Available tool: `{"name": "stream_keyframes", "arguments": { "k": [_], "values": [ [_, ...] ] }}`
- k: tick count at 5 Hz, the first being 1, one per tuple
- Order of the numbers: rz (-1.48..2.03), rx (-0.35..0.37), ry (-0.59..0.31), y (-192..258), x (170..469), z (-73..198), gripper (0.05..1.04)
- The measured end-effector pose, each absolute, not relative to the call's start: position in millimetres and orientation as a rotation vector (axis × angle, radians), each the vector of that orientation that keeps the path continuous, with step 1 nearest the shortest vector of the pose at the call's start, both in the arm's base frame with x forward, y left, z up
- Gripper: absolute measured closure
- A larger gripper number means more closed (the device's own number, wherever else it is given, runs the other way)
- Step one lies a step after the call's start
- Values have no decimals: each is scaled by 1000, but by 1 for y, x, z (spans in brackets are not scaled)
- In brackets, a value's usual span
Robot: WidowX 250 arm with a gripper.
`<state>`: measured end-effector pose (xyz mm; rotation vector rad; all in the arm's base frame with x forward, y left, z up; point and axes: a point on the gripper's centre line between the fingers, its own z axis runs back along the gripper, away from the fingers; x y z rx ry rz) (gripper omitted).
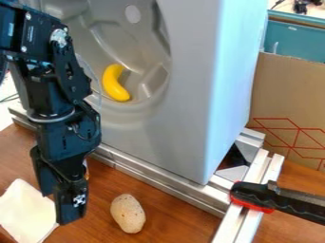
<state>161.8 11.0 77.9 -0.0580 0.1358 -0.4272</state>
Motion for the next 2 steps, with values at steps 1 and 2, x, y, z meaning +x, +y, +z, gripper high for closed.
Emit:
{"name": "stream_keyframes", "arguments": {
  "k": [1, 2],
  "values": [
    [-415, -62, 147, 11, 161, 75, 81],
    [-213, -79, 87, 5, 177, 62, 81]
  ]
}}
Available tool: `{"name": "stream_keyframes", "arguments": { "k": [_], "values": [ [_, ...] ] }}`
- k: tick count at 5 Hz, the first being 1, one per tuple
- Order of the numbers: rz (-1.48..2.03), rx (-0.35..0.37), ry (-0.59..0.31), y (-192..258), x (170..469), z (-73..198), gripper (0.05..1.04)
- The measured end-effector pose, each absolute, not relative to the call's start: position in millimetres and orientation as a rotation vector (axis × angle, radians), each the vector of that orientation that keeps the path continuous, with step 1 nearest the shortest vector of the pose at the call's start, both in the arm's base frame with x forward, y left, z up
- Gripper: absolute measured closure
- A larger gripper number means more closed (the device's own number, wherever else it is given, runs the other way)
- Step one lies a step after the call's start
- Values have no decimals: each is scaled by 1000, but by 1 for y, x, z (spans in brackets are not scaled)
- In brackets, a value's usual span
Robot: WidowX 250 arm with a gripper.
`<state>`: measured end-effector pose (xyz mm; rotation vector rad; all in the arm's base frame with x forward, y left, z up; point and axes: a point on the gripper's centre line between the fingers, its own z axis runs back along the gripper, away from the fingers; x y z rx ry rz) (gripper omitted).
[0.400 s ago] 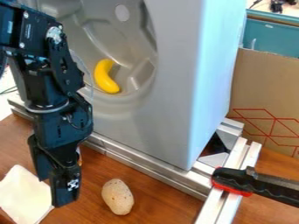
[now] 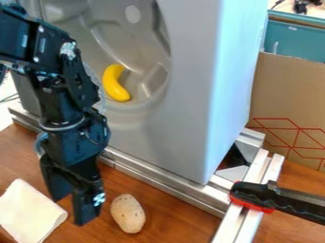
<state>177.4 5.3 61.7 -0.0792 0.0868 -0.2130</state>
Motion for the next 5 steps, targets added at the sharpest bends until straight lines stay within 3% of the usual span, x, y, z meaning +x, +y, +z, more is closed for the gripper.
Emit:
{"name": "stream_keyframes", "arguments": {
  "k": [1, 3, 4, 5],
  "values": [
    [-8, -54, -7, 7, 189, 54, 81],
    [329, -63, -80, -2, 216, 24, 81],
    [511, -158, -149, -12, 234, 12, 81],
    [588, -189, -129, -17, 237, 4, 81]
  ]
}}
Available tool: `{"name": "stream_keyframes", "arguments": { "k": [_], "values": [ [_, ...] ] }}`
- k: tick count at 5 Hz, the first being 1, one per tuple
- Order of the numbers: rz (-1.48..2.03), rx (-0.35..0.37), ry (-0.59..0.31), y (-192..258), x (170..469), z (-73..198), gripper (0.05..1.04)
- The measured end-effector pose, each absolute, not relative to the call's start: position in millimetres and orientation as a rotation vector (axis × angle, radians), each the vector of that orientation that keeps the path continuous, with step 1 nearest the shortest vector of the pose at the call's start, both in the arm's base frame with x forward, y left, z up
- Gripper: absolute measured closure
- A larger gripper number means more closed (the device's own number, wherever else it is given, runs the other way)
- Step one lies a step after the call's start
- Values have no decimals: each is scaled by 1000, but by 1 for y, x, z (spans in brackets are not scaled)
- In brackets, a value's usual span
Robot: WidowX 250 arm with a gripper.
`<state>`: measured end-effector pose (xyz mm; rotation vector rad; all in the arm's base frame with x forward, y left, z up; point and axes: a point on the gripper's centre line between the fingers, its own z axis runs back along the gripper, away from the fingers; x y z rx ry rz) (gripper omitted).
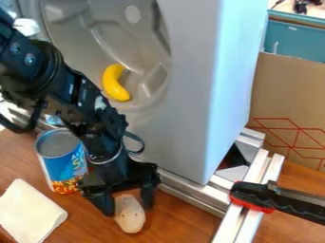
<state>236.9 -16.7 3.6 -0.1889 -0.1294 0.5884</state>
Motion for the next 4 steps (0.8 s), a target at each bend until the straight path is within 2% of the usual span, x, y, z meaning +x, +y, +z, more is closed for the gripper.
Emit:
{"name": "stream_keyframes", "arguments": {
  "k": [1, 2, 3, 4],
  "values": [
    [608, -198, -95, -19, 242, -5, 81],
    [601, -178, -25, -18, 242, -15, 81],
    [611, -174, 35, -11, 246, -25, 133],
    [615, -154, 59, -8, 244, -27, 387]
  ]
}}
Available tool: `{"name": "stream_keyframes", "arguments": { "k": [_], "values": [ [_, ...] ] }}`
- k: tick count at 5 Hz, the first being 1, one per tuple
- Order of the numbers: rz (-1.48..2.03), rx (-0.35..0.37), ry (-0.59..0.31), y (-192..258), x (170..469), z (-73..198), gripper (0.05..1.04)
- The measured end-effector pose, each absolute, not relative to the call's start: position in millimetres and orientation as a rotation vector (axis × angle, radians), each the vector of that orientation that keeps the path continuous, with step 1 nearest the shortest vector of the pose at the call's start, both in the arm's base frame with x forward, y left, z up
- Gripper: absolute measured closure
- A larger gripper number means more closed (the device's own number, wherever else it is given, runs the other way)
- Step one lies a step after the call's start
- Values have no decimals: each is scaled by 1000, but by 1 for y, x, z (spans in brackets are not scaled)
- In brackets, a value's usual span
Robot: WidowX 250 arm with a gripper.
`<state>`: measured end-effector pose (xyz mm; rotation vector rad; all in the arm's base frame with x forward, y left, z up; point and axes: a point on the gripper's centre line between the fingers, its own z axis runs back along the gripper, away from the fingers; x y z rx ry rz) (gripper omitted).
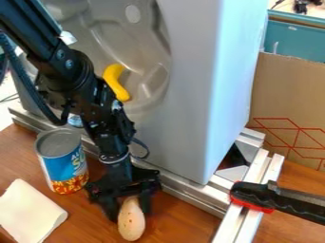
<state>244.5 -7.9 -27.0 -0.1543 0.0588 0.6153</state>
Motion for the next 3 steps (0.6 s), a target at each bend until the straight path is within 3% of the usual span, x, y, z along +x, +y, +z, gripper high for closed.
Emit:
{"name": "stream_keyframes", "arguments": {
  "k": [1, 3],
  "values": [
    [608, -157, 71, -9, 241, -27, 490],
    [483, -134, 44, -9, 228, 5, 491]
  ]
}}
